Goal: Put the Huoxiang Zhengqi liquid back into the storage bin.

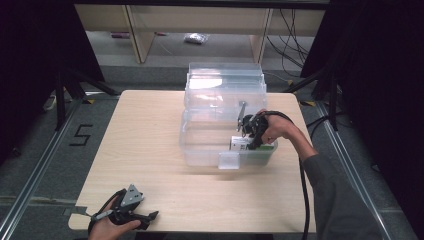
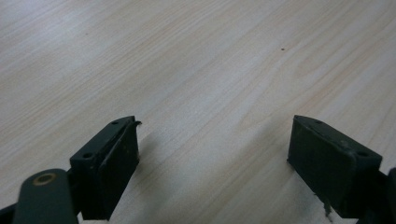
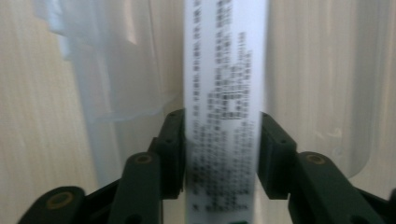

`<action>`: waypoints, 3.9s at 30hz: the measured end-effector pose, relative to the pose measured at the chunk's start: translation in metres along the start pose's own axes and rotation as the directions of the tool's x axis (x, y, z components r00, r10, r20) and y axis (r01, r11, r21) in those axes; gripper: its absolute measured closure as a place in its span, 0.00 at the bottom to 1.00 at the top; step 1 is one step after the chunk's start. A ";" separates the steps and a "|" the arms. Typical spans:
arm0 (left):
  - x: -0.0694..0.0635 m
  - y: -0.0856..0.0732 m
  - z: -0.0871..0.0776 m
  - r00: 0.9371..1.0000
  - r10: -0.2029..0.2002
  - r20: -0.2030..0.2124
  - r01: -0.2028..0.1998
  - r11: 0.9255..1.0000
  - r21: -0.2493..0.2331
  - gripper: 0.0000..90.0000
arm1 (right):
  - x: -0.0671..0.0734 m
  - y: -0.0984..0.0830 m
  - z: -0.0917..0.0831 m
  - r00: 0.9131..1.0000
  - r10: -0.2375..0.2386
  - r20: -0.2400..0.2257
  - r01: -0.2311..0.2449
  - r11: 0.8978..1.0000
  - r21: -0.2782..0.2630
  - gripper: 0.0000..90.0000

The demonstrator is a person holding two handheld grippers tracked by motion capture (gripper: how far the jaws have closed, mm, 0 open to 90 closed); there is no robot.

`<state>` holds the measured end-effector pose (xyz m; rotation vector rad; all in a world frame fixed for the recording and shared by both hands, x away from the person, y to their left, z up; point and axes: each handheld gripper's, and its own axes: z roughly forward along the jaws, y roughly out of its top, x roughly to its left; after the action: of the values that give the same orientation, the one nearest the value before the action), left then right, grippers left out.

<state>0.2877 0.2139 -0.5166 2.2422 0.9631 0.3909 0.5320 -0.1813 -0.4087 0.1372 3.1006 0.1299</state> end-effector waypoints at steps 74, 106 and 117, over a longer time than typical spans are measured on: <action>0.001 0.000 -0.003 1.000 0.008 0.002 -0.008 1.000 0.025 0.17 | 0.086 -0.027 -0.052 0.832 0.553 -0.032 -0.461 0.659 -0.594 0.25; 0.002 0.001 -0.003 1.000 0.017 0.000 -0.017 1.000 0.017 0.17 | 0.122 -0.019 -0.037 0.841 0.540 -0.010 -0.434 0.664 -0.609 0.18; 0.001 0.001 -0.003 1.000 0.009 0.003 -0.009 1.000 0.018 0.17 | 0.129 -0.021 -0.031 0.845 0.534 -0.030 -0.434 0.652 -0.622 0.18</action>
<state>0.2876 0.2159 -0.5143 2.2637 0.9585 0.3842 0.4005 -0.1934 -0.3842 0.9014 2.5968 1.0633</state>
